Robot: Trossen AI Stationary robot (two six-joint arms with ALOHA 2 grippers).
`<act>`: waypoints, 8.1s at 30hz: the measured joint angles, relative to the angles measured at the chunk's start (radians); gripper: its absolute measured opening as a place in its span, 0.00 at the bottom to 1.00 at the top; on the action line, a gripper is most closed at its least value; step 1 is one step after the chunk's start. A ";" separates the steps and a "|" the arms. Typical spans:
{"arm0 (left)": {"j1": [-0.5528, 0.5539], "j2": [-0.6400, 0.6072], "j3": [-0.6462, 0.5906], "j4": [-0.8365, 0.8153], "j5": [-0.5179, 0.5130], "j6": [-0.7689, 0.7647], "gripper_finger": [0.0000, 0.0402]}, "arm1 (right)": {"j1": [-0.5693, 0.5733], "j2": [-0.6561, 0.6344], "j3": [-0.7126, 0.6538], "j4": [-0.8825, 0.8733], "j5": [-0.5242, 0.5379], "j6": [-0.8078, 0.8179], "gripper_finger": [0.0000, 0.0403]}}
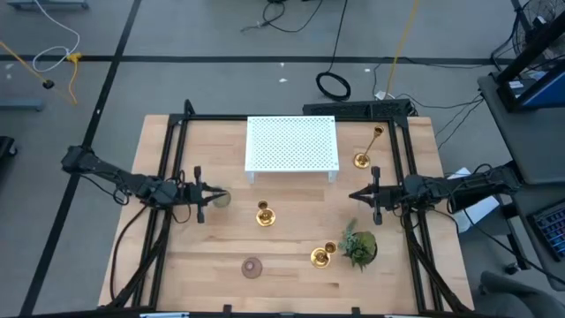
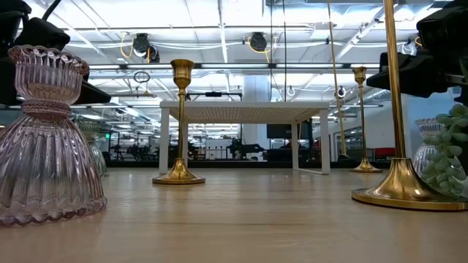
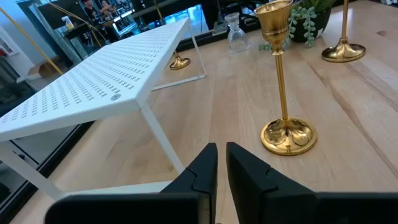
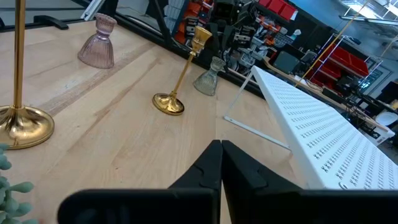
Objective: Pick & Place candle stick holders
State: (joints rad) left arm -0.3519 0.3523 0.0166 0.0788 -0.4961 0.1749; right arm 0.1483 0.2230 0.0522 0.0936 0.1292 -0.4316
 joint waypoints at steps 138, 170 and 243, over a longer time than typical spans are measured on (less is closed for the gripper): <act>0.005 0.001 0.000 0.453 -0.193 0.245 0.10 | -0.001 0.030 0.000 0.366 0.626 0.053 0.06; 0.201 0.109 0.249 0.343 -0.193 0.134 0.42 | -0.187 0.249 0.000 0.245 0.962 0.504 0.53; 0.313 0.263 0.251 0.271 0.086 0.005 0.37 | -0.607 1.104 0.777 0.345 0.284 0.520 0.03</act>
State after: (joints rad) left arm -0.0387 0.6155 0.2676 0.3502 -0.4099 0.1799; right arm -0.4587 1.3273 0.8291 0.4389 0.4129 0.0888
